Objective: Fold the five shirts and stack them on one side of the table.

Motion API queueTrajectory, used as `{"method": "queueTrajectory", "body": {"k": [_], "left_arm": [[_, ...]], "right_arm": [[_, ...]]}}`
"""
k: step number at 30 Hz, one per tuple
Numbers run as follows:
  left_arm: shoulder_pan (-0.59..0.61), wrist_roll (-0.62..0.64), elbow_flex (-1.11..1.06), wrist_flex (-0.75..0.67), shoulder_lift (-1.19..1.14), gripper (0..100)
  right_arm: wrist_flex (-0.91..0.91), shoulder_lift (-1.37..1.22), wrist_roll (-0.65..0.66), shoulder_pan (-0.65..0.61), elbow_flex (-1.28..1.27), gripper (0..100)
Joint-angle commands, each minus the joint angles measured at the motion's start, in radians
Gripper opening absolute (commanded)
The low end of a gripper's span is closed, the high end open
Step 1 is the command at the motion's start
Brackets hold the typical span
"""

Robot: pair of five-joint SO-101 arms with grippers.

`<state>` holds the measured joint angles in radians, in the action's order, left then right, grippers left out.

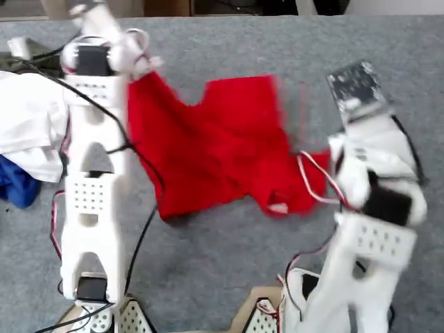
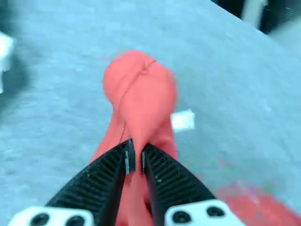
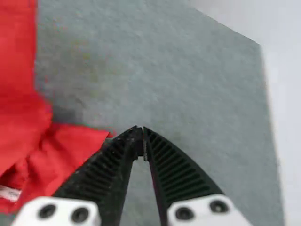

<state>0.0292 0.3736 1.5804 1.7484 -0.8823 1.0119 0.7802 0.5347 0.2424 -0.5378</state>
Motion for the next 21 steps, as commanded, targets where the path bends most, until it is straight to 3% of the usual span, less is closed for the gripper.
{"method": "queueTrajectory", "body": {"k": [1,14,19,21], "left_arm": [[0.058,0.006,-0.046,0.008,0.005,2],[0.046,0.012,-0.199,0.008,-0.220,3],[0.115,0.206,-0.204,0.009,-0.220,22],[0.123,0.218,-0.206,0.009,-0.213,28]], "right_arm": [[-0.129,-0.148,-0.069,-0.093,-0.002,0.6],[-0.425,-0.690,-0.173,-0.157,0.134,0.6],[-0.420,-0.943,-0.258,-0.209,0.367,0.6],[-0.414,-1.035,-0.284,-0.237,0.455,0.6]]}}
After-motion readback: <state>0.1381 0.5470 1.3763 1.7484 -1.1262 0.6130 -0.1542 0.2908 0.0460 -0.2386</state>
